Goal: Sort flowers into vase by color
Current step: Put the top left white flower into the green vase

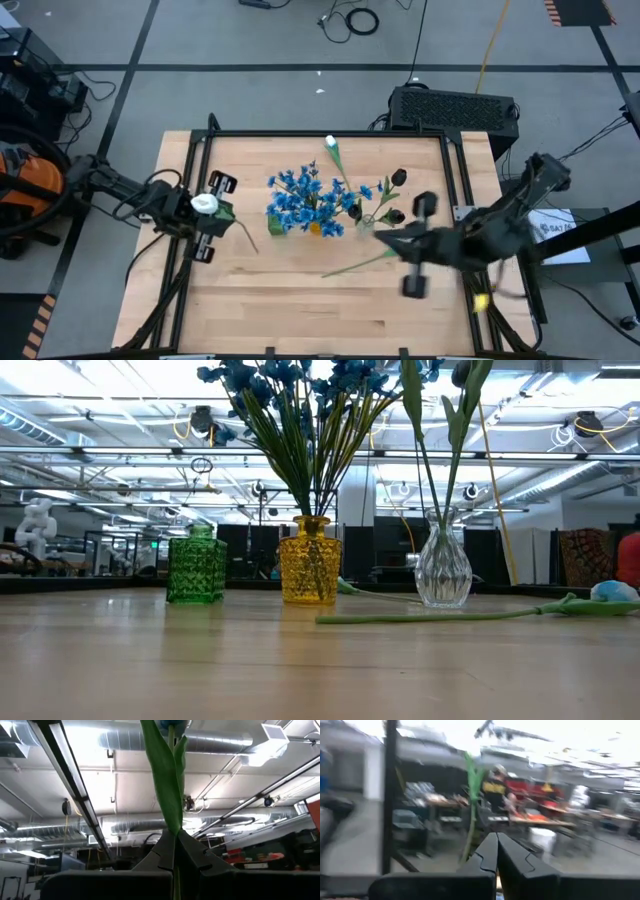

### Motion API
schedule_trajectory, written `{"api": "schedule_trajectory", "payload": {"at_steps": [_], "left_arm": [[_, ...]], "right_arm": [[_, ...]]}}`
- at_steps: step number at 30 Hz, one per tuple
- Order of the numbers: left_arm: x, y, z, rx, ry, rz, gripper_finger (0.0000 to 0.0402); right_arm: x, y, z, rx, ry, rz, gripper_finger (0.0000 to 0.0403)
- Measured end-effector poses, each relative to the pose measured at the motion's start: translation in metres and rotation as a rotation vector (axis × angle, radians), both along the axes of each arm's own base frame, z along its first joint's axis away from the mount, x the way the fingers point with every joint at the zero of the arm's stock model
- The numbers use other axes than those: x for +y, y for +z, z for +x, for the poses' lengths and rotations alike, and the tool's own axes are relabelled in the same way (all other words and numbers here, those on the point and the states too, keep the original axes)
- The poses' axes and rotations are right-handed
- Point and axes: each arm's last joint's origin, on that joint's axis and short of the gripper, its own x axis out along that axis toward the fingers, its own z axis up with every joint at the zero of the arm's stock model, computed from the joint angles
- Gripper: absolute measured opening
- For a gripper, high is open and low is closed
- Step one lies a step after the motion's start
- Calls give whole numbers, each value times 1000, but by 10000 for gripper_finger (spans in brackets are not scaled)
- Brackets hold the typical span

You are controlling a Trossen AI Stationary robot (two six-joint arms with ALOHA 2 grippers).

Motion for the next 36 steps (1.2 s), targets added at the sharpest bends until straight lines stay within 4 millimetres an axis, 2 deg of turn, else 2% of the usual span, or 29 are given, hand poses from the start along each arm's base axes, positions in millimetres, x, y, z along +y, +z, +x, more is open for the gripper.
{"api": "schedule_trajectory", "payload": {"at_steps": [3,10,17,26,31,36], "left_arm": [[-2,-3,4,-1,13,13,6],[-9,-12,15,50,-6,39,6],[-19,-16,24,50,-17,116,6],[-22,-19,27,63,-11,142,6],[-22,-22,28,89,-13,152,6],[-24,-25,31,103,-15,157,6]], "right_arm": [[9,3,36,72,-60,-19,0],[13,-20,118,190,-34,-37,13],[-5,-36,170,272,-6,-19,71],[-17,-57,196,295,97,22,138],[-15,-64,201,297,129,23,150],[-16,-62,203,265,134,28,149]]}}
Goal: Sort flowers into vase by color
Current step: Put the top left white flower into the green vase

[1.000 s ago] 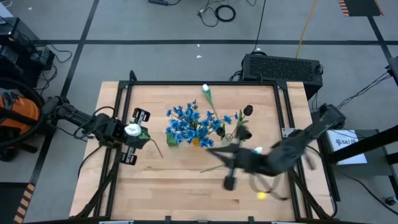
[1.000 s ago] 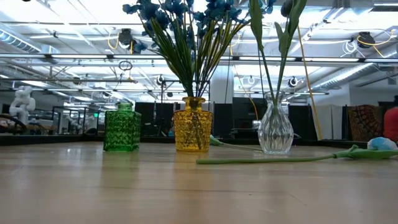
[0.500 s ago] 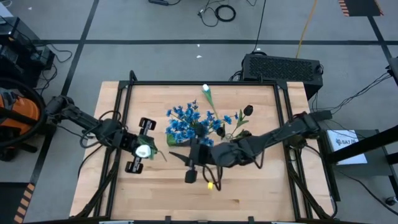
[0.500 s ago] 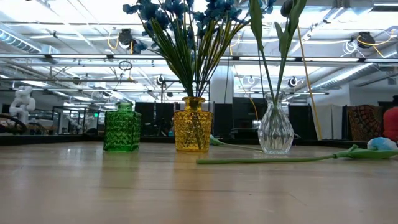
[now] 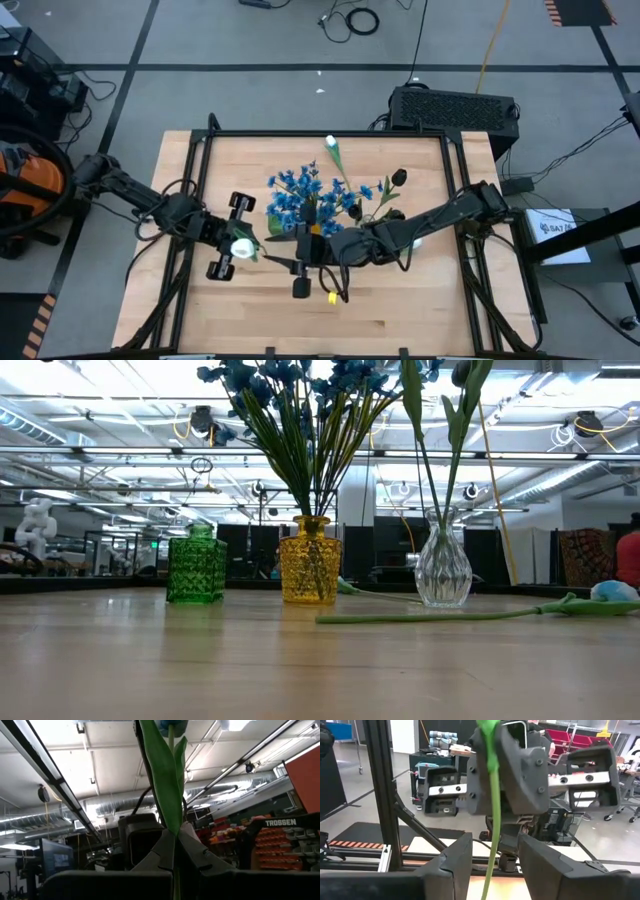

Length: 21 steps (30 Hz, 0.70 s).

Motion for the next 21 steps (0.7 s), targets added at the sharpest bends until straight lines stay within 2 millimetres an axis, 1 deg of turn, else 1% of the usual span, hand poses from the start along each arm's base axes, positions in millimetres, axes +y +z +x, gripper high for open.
{"api": "schedule_trajectory", "payload": {"at_steps": [6,10,13,18,19,21], "left_arm": [[-3,-7,7,31,1,13,6],[-3,-8,8,29,2,12,6],[-3,-8,8,29,1,12,6],[-3,-8,8,36,8,8,10],[-2,-8,9,41,17,2,14],[-2,-8,9,47,39,-11,29]], "right_arm": [[-1,0,0,-4,0,-2,139],[-2,0,1,-3,31,2,121],[-3,0,2,-2,40,4,92],[-3,-1,2,8,40,-4,15],[-3,-1,2,11,37,-5,9],[-2,-1,1,13,36,0,10]]}}
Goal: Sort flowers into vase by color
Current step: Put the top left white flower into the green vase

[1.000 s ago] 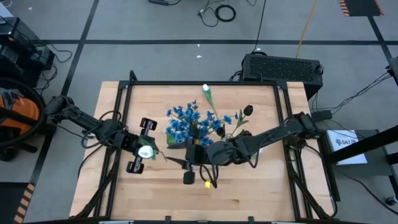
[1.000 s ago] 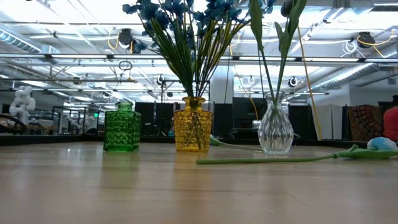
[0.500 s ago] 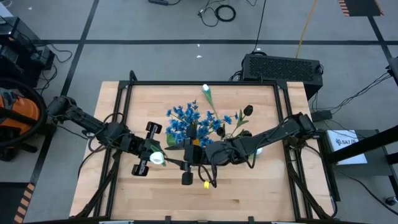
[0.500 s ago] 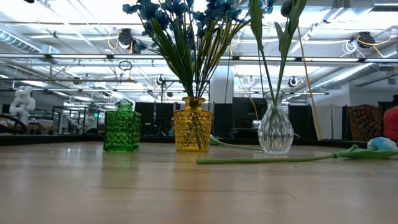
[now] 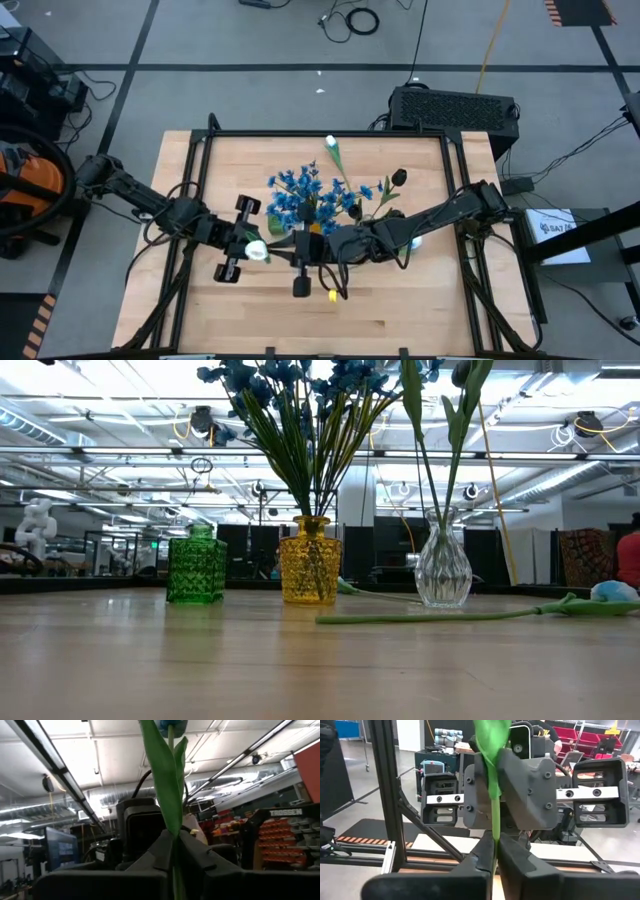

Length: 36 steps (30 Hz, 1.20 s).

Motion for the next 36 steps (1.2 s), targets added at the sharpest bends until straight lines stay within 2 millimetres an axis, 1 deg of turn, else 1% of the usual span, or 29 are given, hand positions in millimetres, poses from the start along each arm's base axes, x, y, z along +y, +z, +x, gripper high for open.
{"api": "schedule_trajectory", "payload": {"at_steps": [3,5,8,10,13,16,18,21,24,27,31,36], "left_arm": [[1,1,-1,9,12,-24,71],[2,2,-2,42,23,-58,111],[3,2,-6,100,37,-50,176],[4,2,-9,134,35,-44,212],[8,4,-13,187,38,-113,243],[9,3,-13,251,52,-164,250],[8,4,-11,292,57,-150,250],[6,11,-5,327,73,-127,251],[3,9,2,361,94,-89,250],[1,9,7,369,113,-89,244],[0,9,12,368,144,-67,220],[0,13,12,358,143,-74,169]], "right_arm": [[3,0,-2,10,-13,1,6],[6,1,-6,23,-36,-12,3],[7,5,-13,44,-87,-29,4],[9,8,-18,57,-114,-39,3],[10,10,-23,66,-127,-30,2],[11,9,-23,76,-132,-28,2],[10,9,-23,80,-134,-19,2],[6,7,-22,97,-147,-4,2],[3,6,-21,105,-156,0,2],[3,6,-21,102,-158,1,2],[4,5,-21,109,-154,-1,2],[3,3,-21,130,-159,-5,2]]}}
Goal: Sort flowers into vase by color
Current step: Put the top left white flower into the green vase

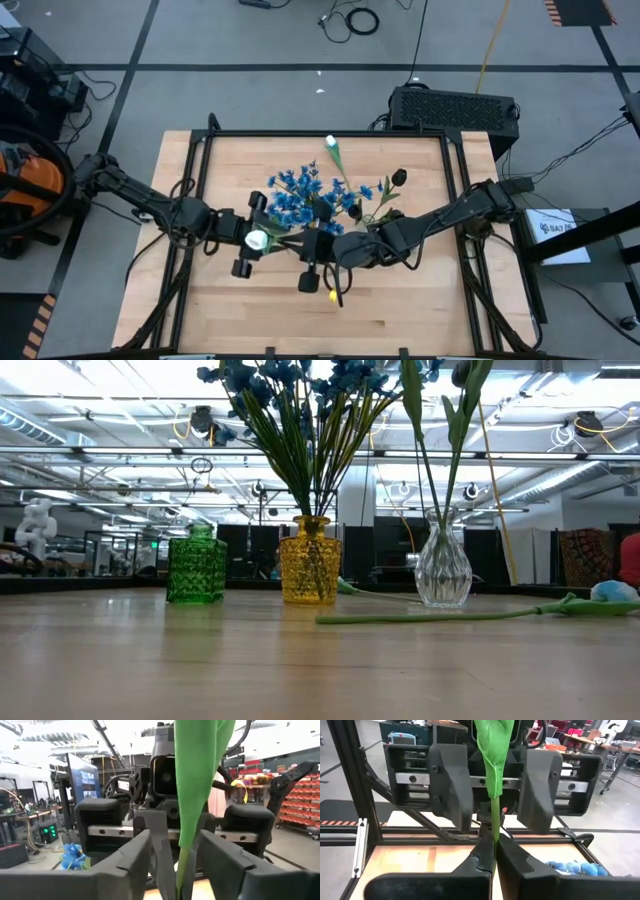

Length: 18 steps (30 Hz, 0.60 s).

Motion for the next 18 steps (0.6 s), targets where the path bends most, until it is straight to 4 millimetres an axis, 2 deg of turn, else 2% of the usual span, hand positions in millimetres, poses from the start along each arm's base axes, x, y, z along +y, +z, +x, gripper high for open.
{"api": "schedule_trajectory", "payload": {"at_steps": [6,10,14,18], "left_arm": [[-1,-4,0,39,-4,21,100],[0,-2,-2,38,-3,21,55],[5,7,-14,20,-7,6,15],[10,17,-34,26,-35,6,12]], "right_arm": [[0,-1,0,10,0,5,2],[0,-3,-1,22,-9,35,17],[0,-5,-1,38,-12,41,50],[7,-5,-8,73,8,24,90]]}}
